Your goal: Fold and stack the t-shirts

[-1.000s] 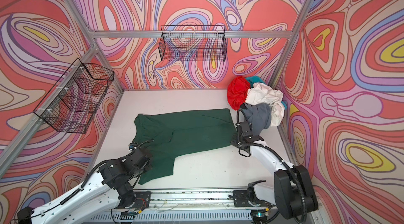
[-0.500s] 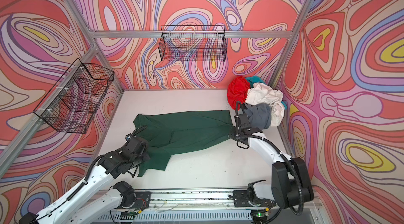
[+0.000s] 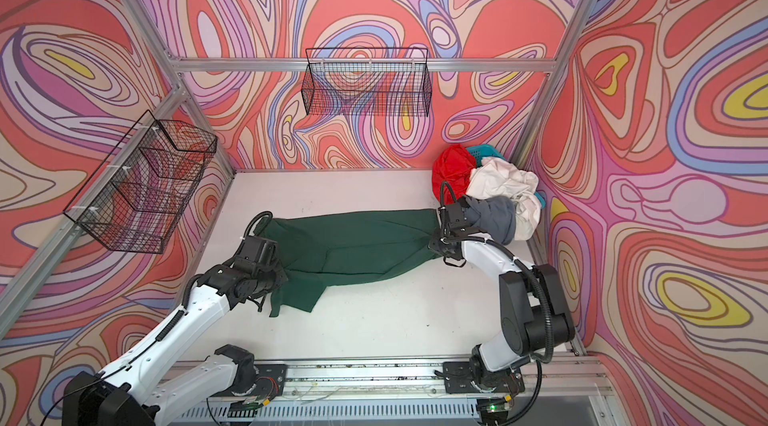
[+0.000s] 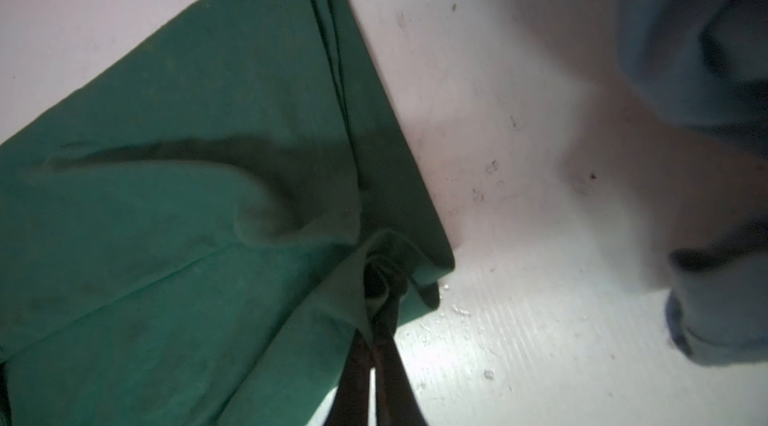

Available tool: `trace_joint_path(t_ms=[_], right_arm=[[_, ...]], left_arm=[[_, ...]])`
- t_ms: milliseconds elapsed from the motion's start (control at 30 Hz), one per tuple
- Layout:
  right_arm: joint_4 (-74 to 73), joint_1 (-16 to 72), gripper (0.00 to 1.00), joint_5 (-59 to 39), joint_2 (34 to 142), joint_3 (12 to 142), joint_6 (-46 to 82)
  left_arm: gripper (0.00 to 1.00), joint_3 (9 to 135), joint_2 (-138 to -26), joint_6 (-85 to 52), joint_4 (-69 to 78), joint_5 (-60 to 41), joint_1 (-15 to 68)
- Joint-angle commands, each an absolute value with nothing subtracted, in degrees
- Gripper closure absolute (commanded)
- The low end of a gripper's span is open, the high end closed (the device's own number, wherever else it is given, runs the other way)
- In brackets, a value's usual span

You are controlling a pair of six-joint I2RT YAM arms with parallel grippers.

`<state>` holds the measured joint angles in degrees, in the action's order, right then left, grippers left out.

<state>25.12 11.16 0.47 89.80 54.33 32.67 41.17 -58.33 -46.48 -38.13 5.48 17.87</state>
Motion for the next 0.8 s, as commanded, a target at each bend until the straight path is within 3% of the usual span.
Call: trace_joint_path(t_ms=[0, 767], right_arm=[[24.3, 10.86, 1.0, 2.11, 91.48, 56.58, 32.3], [25.09, 10.85, 1.0, 3.91, 97.37, 64.12, 31.03]], left_arm=[[1.0, 43.97, -59.51, -44.47, -36.9, 3.6, 16.88], [1.0, 55.51, -73.13, -37.9, -33.46, 5.85, 13.59]])
